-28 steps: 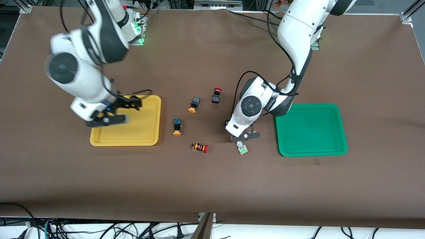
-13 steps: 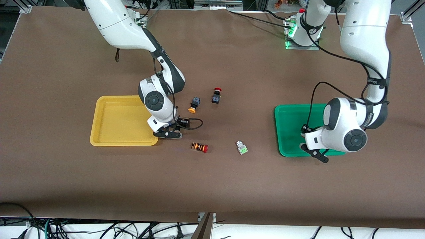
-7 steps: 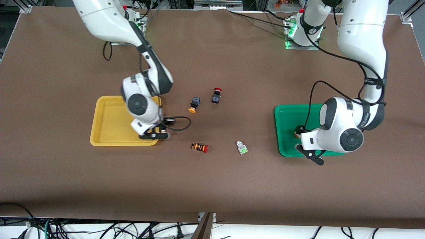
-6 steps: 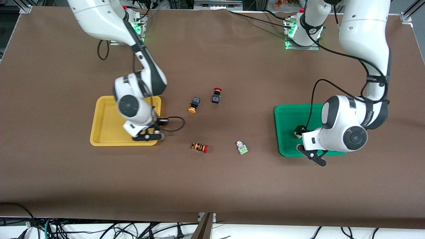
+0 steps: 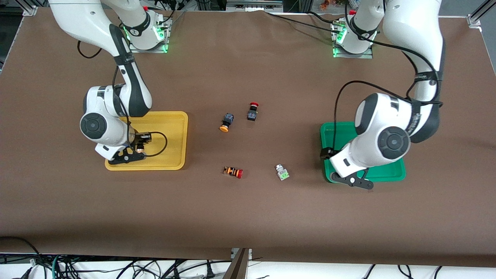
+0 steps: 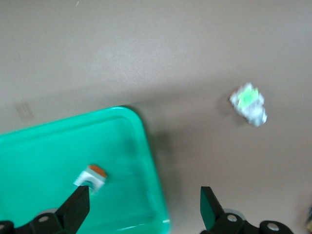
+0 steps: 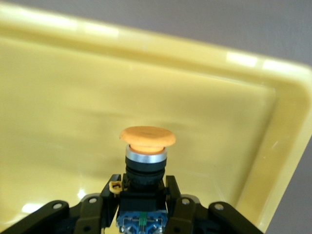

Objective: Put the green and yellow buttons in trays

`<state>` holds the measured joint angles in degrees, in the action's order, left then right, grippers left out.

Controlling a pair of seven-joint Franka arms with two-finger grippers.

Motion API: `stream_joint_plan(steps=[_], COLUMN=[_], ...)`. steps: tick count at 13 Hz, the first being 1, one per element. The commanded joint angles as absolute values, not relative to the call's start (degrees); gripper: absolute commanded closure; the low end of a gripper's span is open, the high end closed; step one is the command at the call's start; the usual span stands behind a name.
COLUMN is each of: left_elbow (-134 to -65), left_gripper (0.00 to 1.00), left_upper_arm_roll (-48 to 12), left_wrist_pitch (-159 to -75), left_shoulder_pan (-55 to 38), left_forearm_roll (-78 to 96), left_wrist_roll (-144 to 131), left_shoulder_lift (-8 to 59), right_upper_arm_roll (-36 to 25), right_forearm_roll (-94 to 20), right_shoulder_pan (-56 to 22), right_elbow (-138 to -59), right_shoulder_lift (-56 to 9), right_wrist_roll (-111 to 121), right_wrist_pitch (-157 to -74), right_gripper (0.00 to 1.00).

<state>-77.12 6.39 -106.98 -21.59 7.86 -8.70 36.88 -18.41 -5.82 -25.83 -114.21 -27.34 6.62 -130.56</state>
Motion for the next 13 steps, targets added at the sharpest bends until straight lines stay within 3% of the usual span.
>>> stream_joint_plan(steps=[1, 2, 3, 7, 10, 11, 12, 13], left_elbow=[-71.2, -71.02, -70.84, -70.84, -70.93, -71.1, -71.28, -71.19], left_gripper=[0.0, 0.0, 0.0, 0.0, 0.0, 0.06, 0.22, 0.47], left_upper_arm_roll=[6.5, 6.42, 5.89, 5.8, 5.8, 5.8, 5.89, 5.98], left_wrist_pitch=[-110.19, -113.43, -117.21, -127.6, -128.76, -128.67, -128.76, -128.76], left_shoulder_pan=[-23.54, -24.51, -25.74, -29.52, -31.2, -31.2, -31.64, -33.38], left_forearm_roll=[9.75, 9.84, 10.19, 17.74, 17.49, 17.32, 17.05, 15.83], left_wrist_roll=[-24.03, -28.17, -33.43, -47.01, -46.32, -46.14, -46.06, -46.14], left_shoulder_lift=[43.31, 44.72, 46.56, 51.76, 54.31, 54.4, 55.01, 55.98], right_upper_arm_roll=[-18.72, -18.72, -18.37, -12.59, -5.56, -4.06, -3.78, -3.87], right_forearm_roll=[-6.59, -6.59, -6.68, -14.23, -15.9, -17.04, -17.57, -18.36], right_shoulder_pan=[-25.23, -25.05, -25.14, -26.19, -28.82, -30.74, -32.94, -36.09], right_elbow=[-123.57, -123.31, -122.53, -114.89, -113.38, -113.2, -113.12, -112.94], right_shoulder_lift=[-23.56, -23.21, -22.33, -22.5, -23.37, -23.64, -24.77, -25.74], right_wrist_roll=[10.01, 10.02, 9.41, 1.88, -14.1, -19.89, -24.91, -29.4], right_wrist_pitch=[-137.89, -137.81, -137.2, -128.86, -130.07, -132.25, -134.28, -136.91], right_gripper=[0.56, 0.15, 0.07, 0.06, 0.06, 0.06, 0.06, 0.06])
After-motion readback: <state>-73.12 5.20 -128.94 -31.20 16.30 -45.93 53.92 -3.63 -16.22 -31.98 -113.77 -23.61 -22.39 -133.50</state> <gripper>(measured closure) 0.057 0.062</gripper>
